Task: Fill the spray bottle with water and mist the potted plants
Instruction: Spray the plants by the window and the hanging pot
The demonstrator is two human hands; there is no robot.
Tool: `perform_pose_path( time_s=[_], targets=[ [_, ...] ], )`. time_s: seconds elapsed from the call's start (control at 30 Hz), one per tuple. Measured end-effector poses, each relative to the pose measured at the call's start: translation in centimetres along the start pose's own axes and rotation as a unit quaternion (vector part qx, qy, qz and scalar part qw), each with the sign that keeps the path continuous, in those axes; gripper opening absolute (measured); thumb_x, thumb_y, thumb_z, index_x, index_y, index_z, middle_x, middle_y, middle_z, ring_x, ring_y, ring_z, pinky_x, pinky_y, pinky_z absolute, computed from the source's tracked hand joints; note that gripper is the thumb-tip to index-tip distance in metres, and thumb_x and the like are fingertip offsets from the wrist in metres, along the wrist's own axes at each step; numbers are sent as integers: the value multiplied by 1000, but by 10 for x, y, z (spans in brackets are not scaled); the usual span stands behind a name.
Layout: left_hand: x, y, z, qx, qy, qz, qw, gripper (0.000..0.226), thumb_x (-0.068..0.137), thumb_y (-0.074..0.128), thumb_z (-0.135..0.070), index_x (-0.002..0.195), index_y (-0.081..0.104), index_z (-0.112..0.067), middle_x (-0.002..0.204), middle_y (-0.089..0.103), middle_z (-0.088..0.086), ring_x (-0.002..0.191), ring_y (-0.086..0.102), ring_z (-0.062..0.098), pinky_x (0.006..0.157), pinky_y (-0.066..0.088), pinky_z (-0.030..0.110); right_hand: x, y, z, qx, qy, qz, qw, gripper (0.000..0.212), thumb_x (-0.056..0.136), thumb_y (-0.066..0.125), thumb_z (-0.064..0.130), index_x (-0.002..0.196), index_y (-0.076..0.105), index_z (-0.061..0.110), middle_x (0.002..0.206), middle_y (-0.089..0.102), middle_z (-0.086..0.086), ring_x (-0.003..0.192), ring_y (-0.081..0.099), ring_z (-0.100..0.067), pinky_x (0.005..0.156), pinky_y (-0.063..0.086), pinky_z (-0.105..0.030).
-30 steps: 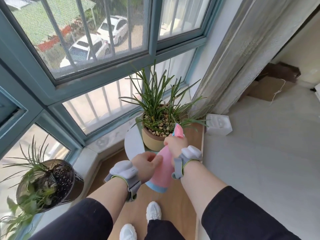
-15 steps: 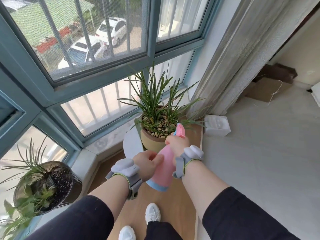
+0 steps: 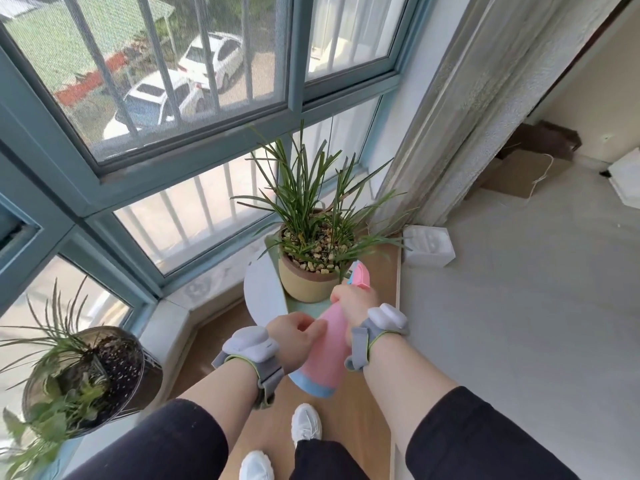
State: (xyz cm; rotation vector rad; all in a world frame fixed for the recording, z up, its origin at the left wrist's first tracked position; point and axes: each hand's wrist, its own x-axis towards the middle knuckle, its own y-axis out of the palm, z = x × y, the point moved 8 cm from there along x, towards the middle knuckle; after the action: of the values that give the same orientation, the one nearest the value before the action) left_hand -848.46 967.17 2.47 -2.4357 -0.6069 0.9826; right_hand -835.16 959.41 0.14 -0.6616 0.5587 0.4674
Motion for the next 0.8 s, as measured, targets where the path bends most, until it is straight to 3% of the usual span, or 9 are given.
perform_pose_path(
  time_s=[0.1,0.3,0.5,0.57,0.7,0.8],
  targets=[
    [-2,-3,10,7,-9,-4,1000,36,95,47,-43,117,65,-21,117,67,-1,100,57,15,77,34,19,-3,13,-7,37,7,26,999,20,65,59,19,85,56,15,82,56,-4,75,50,-23,71,44,-32],
    [-2,-3,25,8,-23,-3,1000,38,94,47,-46,116,65,-22,115,67,-2,103,60,17,78,38,21,-6,21,-9,33,8,43,998,17,76,58,16,92,54,14,91,54,-7,81,49,-22,74,42,-30],
    [-5,-8,34,-1,-25,-11,1000,37,94,47,-45,115,66,-21,114,68,-2,104,61,18,79,38,21,-12,29,-7,-6,8,30,999,10,69,60,11,78,58,16,76,53,-5,71,48,-24,66,40,-32],
    [-7,-12,37,-4,-26,-17,1000,37,95,47,-45,115,66,-21,114,68,-2,102,60,17,79,38,21,-15,33,0,-30,-1,33,999,18,68,59,7,84,62,14,78,53,-6,69,48,-25,65,39,-32],
    [-9,-19,39,-11,-26,-32,999,36,94,47,-45,113,66,-20,112,68,-2,96,58,14,77,36,20,-17,39,10,-73,-5,36,997,11,70,59,9,68,49,14,79,52,-11,68,48,-27,64,38,-33],
    [-9,-25,42,-22,-29,-45,998,36,95,47,-45,113,66,-21,111,68,-1,99,60,17,77,37,22,-22,45,20,-53,-27,34,998,11,70,60,9,80,59,12,85,56,-10,72,51,-26,68,45,-37]
  ],
)
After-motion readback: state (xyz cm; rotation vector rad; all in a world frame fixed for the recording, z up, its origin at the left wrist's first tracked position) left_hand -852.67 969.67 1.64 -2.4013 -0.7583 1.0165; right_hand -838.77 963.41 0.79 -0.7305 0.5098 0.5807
